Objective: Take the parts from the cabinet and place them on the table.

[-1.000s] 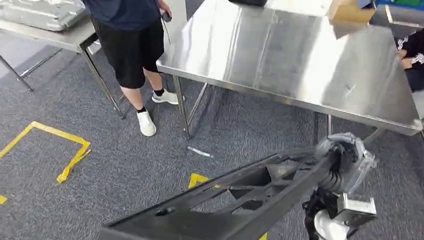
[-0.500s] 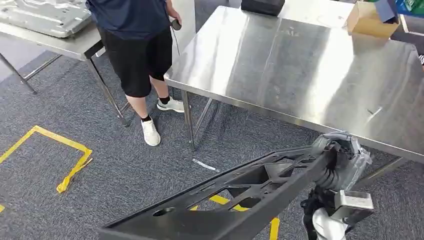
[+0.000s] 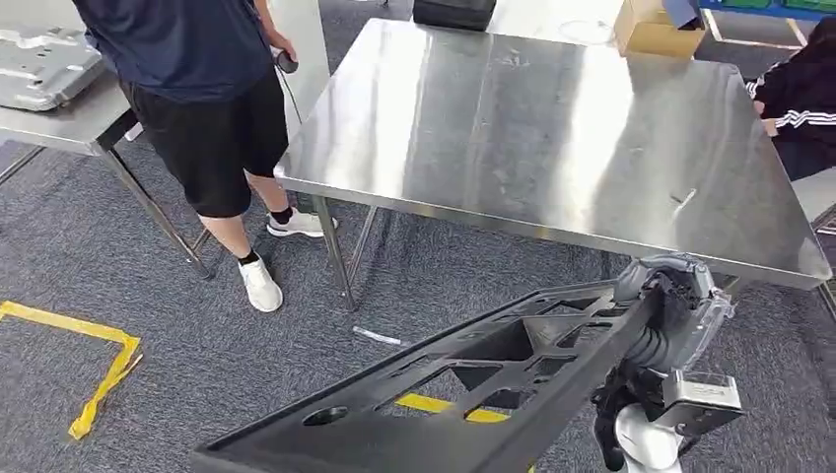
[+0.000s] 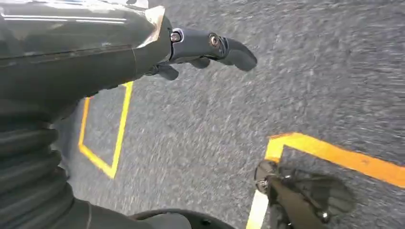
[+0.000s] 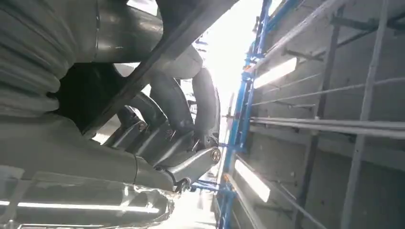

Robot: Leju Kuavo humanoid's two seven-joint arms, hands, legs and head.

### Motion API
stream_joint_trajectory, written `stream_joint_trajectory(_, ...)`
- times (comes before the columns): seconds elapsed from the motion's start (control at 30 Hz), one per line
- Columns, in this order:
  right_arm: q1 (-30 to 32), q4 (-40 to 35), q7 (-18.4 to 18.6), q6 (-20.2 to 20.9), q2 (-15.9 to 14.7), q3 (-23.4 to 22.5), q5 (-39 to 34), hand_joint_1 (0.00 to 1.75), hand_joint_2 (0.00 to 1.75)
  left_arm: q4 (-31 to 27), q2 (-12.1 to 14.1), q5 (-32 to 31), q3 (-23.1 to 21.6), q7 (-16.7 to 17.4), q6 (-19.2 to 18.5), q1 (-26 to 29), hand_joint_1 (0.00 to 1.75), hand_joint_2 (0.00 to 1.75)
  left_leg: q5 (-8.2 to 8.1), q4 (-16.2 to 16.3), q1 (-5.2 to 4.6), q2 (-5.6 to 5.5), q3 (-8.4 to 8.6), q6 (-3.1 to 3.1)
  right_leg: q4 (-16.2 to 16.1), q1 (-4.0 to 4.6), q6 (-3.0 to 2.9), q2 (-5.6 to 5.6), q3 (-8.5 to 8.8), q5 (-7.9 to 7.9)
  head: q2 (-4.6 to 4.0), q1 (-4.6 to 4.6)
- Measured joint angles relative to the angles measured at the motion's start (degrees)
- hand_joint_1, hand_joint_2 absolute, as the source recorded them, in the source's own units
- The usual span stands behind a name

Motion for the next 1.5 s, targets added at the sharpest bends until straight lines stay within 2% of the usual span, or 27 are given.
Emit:
stream_joint_trajectory(0.07, 0.2, 0.0, 0.0, 0.0, 0.0, 0.0, 0.0, 1.75, 1.75, 0.0, 0.0, 0.0, 0.0, -0.1, -0.2, 0.2, 0.0, 1.75, 3.03, -0.3, 0.04, 1.56, 0.34, 1.23, 0.1, 0.0, 0.78, 1.02, 0.19, -0.16, 0.0, 0.13)
stream_joint_trajectory(0.1, 0.3, 0.0, 0.0, -0.1, 0.0, 0.0, 0.1, 1.75, 1.75, 0.0, 0.0, 0.0, 0.0, -0.2, -0.5, 0.1, 0.0, 1.75, 3.44, -0.5, 0.14, 2.3, 0.65, 1.81, 1.3, -0.03, 0.73, -0.33, 0.2, -0.54, 0.0, 0.26)
stream_joint_trajectory(0.13, 0.3, -0.1, 0.1, -0.2, 0.0, 0.0, 0.3, 1.75, 1.75, 0.0, 0.0, 0.0, 0.0, -0.5, -0.9, 0.0, 0.0, 1.75, 3.54, -0.5, -0.07, 2.48, 0.65, 2.04, 3.7, 0.18, 0.26, -2.87, -1.11, -2.23, 0.0, 0.56)
stream_joint_trajectory(0.17, 0.3, -0.2, 0.1, -0.2, 0.0, 0.0, 0.6, 1.75, 1.75, 0.0, 0.0, 0.0, 0.0, -0.7, -1.0, -0.1, 0.0, 1.75, 3.62, -0.5, -0.25, 2.84, 0.5, 2.27, 7.8, 0.22, -0.27, -4.1, -3.05, -4.59, 0.0, 0.68)
stream_joint_trajectory(0.23, 0.5, -0.2, 0.1, -0.3, 0.1, 0.1, 1.2, 1.75, 1.75, 0.0, 0.0, 0.1, 0.0, -1.2, -1.3, 0.0, 0.0, 1.75, 3.58, -0.5, -0.77, 3.68, 0.16, 2.41, 16.6, 0.35, -0.78, -4.79, -7.0, -8.3, 0.0, 0.72)
stream_joint_trajectory(0.27, 0.6, -0.2, 0.1, -0.4, 0.1, 0.1, 1.4, 1.75, 1.75, 0.0, 0.0, 0.2, 0.0, -1.3, -1.4, 0.1, 0.0, 1.75, 3.51, -0.5, -1.02, 3.9, 0.1, 2.54, 18.3, 0.44, -0.64, -4.79, -7.71, -8.6, 0.0, 0.68)
stream_joint_trajectory(0.33, 1.0, -0.2, 0.1, -0.5, 0.1, 0.1, 2.1, 1.75, 1.75, 0.0, 0.0, 0.4, 0.0, -1.5, -1.4, 0.1, 0.0, 1.75, 3.41, -0.5, -1.33, 4.15, 0.24, 2.7, 13.5, 0.91, -0.24, -4.81, -4.92, -6.51, 0.0, 0.7)
stream_joint_trajectory(0.4, 0.9, -0.5, 0.1, -0.6, 0.0, 0.1, 2.2, 1.75, 1.75, 0.0, 0.0, 0.4, 0.0, -1.7, -1.3, -0.1, 0.0, 1.75, 3.29, -0.5, -1.46, 4.17, 0.5, 2.76, 2.7, 1.55, -0.28, -5.29, 0.71, -2.81, 0.0, 0.72)
stream_joint_trajectory(0.47, 0.9, -0.7, 0.1, -0.6, 0.1, 0.1, 2.3, 1.75, 1.75, 0.0, 0.0, 0.5, 0.0, -1.7, -1.2, -0.1, 0.0, 1.75, 3.05, -0.5, -1.8, 4.0, 0.62, 2.35, 0.9, 2.26, -1.14, -5.51, 1.39, -2.12, 0.0, 0.74)
stream_joint_trajectory(0.53, 1.0, -0.9, 0.1, -0.6, 0.1, 0.1, 2.3, 1.75, 1.75, 0.0, -0.1, 0.5, 0.0, -1.7, -1.2, 0.0, 0.0, 1.75, 3.22, -0.9, -1.69, 4.06, 0.66, 1.94, 0.9, 2.38, -1.34, -5.42, 1.58, -2.03, 0.0, 0.76)
stream_joint_trajectory(0.57, 1.0, -1.0, 0.1, -0.7, 0.1, 0.1, 2.3, 1.75, 1.75, 0.0, -0.1, 0.5, 0.0, -1.7, -1.1, 0.0, 0.0, 1.75, 3.21, -1.1, -1.75, 4.11, 0.79, 1.62, 0.4, 2.17, -1.69, -5.35, 1.66, -1.8, 0.0, 0.74)
stream_joint_trajectory(0.6, 1.0, -1.1, 0.1, -0.6, 0.1, 0.1, 2.3, 1.75, 1.75, 0.0, -0.1, 0.5, 0.0, -1.7, -1.1, -0.1, 0.0, 1.75, 2.78, -0.7, -1.55, 3.84, 0.32, 1.24, -0.2, 0.86, -2.1, -5.24, 2.33, -1.5, 0.0, 0.66)
stream_joint_trajectory(0.63, 1.0, -1.2, 0.1, -0.7, 0.1, 0.0, 2.3, 1.75, 1.75, 0.0, -0.1, 0.5, 0.0, -1.7, -0.9, -0.1, 0.0, 1.75, 1.97, 0.8, -1.61, 3.34, -0.05, 0.92, -0.4, 1.08, -2.22, -5.18, 2.68, -1.55, 0.0, 0.72)
stream_joint_trajectory(0.73, 0.9, -1.2, 0.1, -0.6, 0.4, 0.0, 2.4, 1.75, 1.75, 0.0, 0.0, 0.5, 0.0, -1.7, -0.8, -0.1, 0.0, 1.75, -2.78, 11.8, -1.44, 3.05, -5.91, 0.35, -0.4, 1.05, -2.75, -5.11, 3.05, -1.92, 0.0, 0.55)
stream_joint_trajectory(0.77, 1.0, -1.2, 0.1, -0.6, 0.4, 0.0, 2.5, 1.75, 1.75, 0.0, 0.0, 0.6, 0.0, -1.7, -0.8, 0.0, 0.0, 1.75, -3.47, 15.4, -1.44, 3.04, -8.3, 0.19, -0.4, 1.06, -2.9, -5.01, 3.11, -2.05, 0.0, 0.48)
stream_joint_trajectory(0.8, 1.0, -1.2, 0.1, -0.6, 0.5, 0.0, 2.5, 1.75, 1.75, 0.0, 0.0, 0.6, 0.0, -1.7, -0.7, 0.1, 0.0, 1.75, -2.38, 15.4, -1.39, 3.05, -8.93, 0.16, -0.4, 1.05, -2.97, -4.87, 3.28, -2.13, 0.0, 0.55)
stream_joint_trajectory(0.83, 1.0, -1.2, 0.1, -0.6, 0.5, 0.0, 2.5, 1.75, 1.75, 0.0, 0.0, 0.6, 0.0, -1.7, -0.7, 0.1, 0.0, 1.75, -0.22, 13.0, -1.28, 3.05, -8.2, 0.17, -0.4, 1.03, -2.95, -4.69, 3.47, -2.33, 0.0, 0.5)
stream_joint_trajectory(0.9, 1.0, -1.2, 0.1, -0.6, 0.5, 0.0, 2.6, 1.75, 1.75, 0.0, 0.1, 0.6, 0.0, -1.7, -0.7, 0.1, 0.0, 1.75, 5.37, 3.5, -1.02, 3.02, -3.92, 0.35, -0.4, 0.97, -2.63, -4.37, 4.16, -2.78, 0.0, 0.5)
stream_joint_trajectory(0.93, 0.9, -1.2, 0.1, -0.6, 0.6, 0.0, 2.6, 1.75, 1.75, 0.0, 0.2, 0.6, 0.0, -1.7, -0.7, 0.1, 0.0, 1.75, 6.06, -0.1, -0.97, 2.73, -2.12, 0.61, -0.4, 0.98, -2.3, -4.29, 4.36, -3.09, 0.0, 0.46)
stream_joint_trajectory(0.97, 0.8, -1.2, 0.1, -0.6, 0.5, 0.0, 2.6, 1.75, 1.75, 0.0, 0.2, 0.6, 0.0, -1.7, -0.7, 0.0, 0.0, 1.75, 5.3, -1.4, -1.16, 2.52, -0.96, 0.72, 0.0, 1.85, -1.86, -4.23, 4.11, -3.39, 0.0, 0.55)
stream_joint_trajectory(1.07, 0.9, -1.2, 0.2, -0.6, 0.6, 0.0, 2.8, 1.75, 1.75, 0.0, 0.2, 0.6, 0.0, -1.7, -0.7, 0.0, 0.0, 1.75, 5.2, -1.3, -1.75, 2.51, -1.26, 1.79, -0.7, 1.27, -1.08, -4.2, 4.2, -3.32, 0.0, 0.44)
stream_joint_trajectory(1.13, 1.0, -1.3, 0.2, -0.6, 0.5, 0.0, 2.8, 1.75, 1.75, 0.0, 0.1, 0.7, 0.0, -1.7, -0.6, 0.0, 0.0, 1.75, 5.48, -2.3, -1.26, 2.66, -0.37, 2.56, 0.7, 1.26, -0.57, -4.62, 3.65, -4.14, 0.0, 0.63)
stream_joint_trajectory(1.23, 0.9, -1.3, 0.2, -0.6, 0.6, 0.1, 2.8, 1.75, 1.75, 0.0, 0.1, 0.8, 0.0, -1.7, -0.5, -0.1, 0.0, 1.75, 5.08, -2.4, -1.26, 2.88, 0.04, 3.29, 12.8, 1.17, -0.96, -4.71, -3.09, -8.27, 0.0, 0.68)
stream_joint_trajectory(1.3, 1.2, -1.3, 0.2, -0.6, 0.5, 0.0, 2.8, 1.75, 1.75, 0.0, 0.1, 0.8, 0.0, -1.7, -0.6, 0.0, 0.0, 1.75, 4.74, -2.4, -1.26, 2.87, 0.26, 3.28, 17.5, 1.04, -0.38, -4.72, -6.62, -8.66, 0.0, 0.72)
stream_joint_trajectory(1.37, 1.3, -1.3, 0.2, -0.7, 0.5, 0.0, 2.9, 1.75, 1.75, 0.0, 0.1, 0.5, 0.0, -1.7, -0.8, 0.0, 0.0, 1.75, 4.28, -2.4, -1.18, 2.81, 0.96, 3.07, 11.2, 0.75, 0.85, -4.85, -4.36, -4.73, 0.0, 0.72)
stream_joint_trajectory(1.43, 1.4, -1.3, 0.3, -0.7, 0.5, 0.0, 3.0, 1.75, 1.75, 0.0, 0.0, 0.5, 0.0, -1.7, -0.9, 0.0, 0.0, 1.75, 3.67, -2.4, -1.17, 2.78, 1.76, 2.51, 0.7, 0.5, 1.7, -5.75, 0.37, -0.13, 0.0, 0.72)
stream_joint_trajectory(1.5, 1.6, -1.4, 0.4, -0.7, 0.5, 0.0, 3.0, 1.75, 1.75, 0.0, 0.2, 0.4, 0.0, -1.7, -0.9, 0.0, 0.0, 1.75, 3.13, -2.4, -1.61, 2.84, 1.91, 1.72, -0.3, 1.12, 0.1, -5.47, 1.02, -0.48, 0.0, 0.63)
